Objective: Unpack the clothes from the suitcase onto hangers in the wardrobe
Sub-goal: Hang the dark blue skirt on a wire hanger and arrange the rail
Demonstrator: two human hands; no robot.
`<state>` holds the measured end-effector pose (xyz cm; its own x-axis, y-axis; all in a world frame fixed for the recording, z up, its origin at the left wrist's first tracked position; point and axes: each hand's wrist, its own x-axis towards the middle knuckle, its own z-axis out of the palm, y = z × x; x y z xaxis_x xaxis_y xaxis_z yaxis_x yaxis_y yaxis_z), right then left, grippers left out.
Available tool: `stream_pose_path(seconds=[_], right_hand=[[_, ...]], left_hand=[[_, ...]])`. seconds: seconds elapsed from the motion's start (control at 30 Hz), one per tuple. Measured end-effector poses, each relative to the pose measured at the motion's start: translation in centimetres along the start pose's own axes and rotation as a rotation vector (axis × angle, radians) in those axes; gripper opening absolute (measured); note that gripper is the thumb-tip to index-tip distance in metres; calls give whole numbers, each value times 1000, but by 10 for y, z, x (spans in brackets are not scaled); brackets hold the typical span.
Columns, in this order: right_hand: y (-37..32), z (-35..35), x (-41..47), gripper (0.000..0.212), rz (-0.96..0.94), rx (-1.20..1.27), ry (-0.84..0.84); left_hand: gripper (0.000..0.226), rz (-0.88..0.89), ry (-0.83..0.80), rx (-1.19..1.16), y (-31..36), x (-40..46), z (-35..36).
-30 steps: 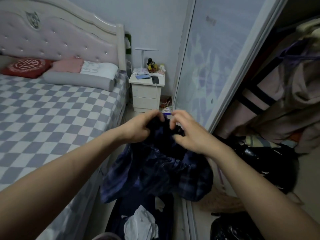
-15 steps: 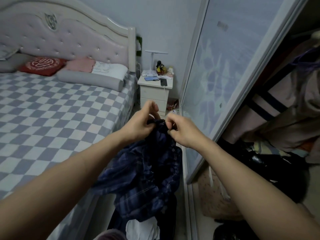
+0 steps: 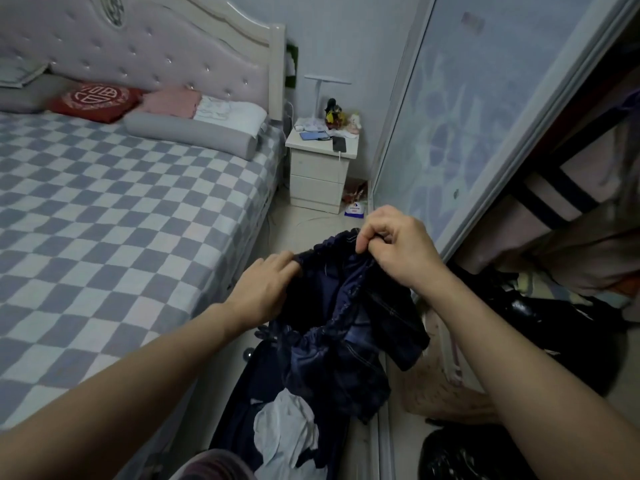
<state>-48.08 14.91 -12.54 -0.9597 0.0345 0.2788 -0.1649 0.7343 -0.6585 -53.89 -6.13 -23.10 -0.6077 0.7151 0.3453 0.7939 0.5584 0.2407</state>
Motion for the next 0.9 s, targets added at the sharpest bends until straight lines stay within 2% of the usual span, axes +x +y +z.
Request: stream_pose_path(seconds=[0.1,0.17,0.3,0.43,0.53,0.6,0.67,0.77,0.9], right_hand=[[13,9,-12,28,25,-153,63],[30,22,-20,26,135,-255,119],[56,52,-43,36,357,-278,90],[73,76,-62,23,374,-227,-39],[86,69,-64,14,484,-232,8],[91,57,-59,36,439,-372,-28],[91,42,-50,55,394,-541,-63],[83,26,-35,71,417,-604,-205],[82,4,-41,76,401,-696,-347]], left_hand=[[39,-151,112,-238,11,12,3],[53,-192,159,-406,20,25,-5],[58,-187,117,-653,43,43,-24],[51,-212,44,-757,53,46,-38],[45,-320,3,-586,34,47,-43],[36,-353,-82,-252,13,42,-42],[37,-431,-202,12,-1,35,-40],[60,-498,-334,144,-9,21,-32],[68,-553,-383,153,-30,3,-24]])
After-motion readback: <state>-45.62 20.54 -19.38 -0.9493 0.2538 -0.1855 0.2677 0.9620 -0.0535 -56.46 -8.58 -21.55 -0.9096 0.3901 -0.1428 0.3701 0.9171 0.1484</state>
